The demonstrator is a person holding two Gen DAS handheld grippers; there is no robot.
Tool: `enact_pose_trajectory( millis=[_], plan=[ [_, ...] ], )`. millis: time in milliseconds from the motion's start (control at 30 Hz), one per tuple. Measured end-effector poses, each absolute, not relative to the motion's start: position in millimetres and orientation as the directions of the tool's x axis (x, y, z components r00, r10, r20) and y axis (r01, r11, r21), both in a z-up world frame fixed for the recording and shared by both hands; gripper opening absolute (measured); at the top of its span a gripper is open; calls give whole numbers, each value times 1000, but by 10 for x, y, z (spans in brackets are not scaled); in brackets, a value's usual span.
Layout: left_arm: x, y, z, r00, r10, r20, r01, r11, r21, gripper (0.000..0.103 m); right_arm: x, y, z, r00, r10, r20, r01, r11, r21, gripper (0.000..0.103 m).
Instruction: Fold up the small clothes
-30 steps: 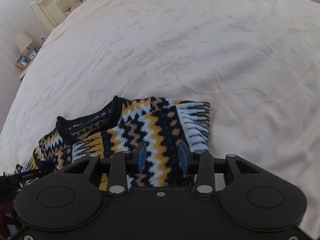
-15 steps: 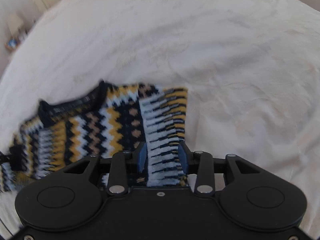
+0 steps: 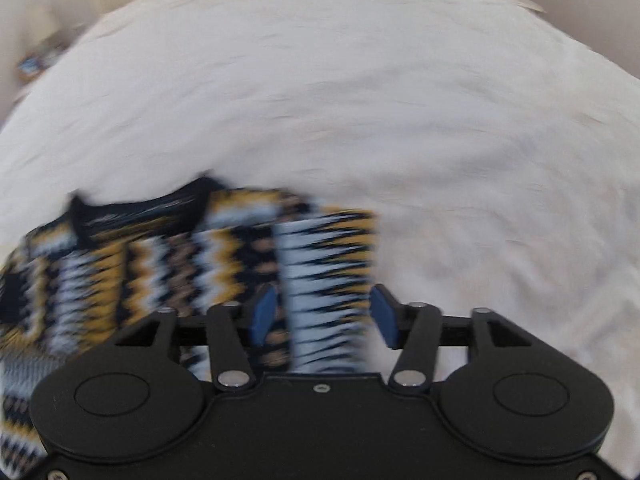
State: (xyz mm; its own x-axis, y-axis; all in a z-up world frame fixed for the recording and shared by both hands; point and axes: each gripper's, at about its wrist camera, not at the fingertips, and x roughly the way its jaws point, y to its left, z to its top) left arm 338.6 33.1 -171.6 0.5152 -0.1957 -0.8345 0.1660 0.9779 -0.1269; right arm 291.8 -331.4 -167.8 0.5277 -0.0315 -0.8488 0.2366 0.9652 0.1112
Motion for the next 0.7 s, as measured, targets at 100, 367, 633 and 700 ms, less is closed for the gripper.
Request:
enact_pose_trajectory(
  millis=[100, 367, 633, 700],
  plan=[
    [3187, 124, -1861, 458, -237, -857, 226, 963, -146, 61, 2919, -3165, -1839, 491, -4, -871, 159, 984, 85, 67],
    [2496, 6, -2301, 321, -198, -926, 321, 943, -90, 70, 2681, -3489, -2107, 401, -58, -914, 294, 953, 68, 74],
    [2037, 149, -2300, 297, -194, -935, 351, 933, -82, 72, 1930, -3441, -2016, 383, 79, -920, 253, 949, 186, 75],
    [2004, 153, -2280, 295, -192, -936, 338, 937, -86, 72, 1767, -3410, -2146, 307, 34, -951, 245, 963, 114, 75]
  ],
)
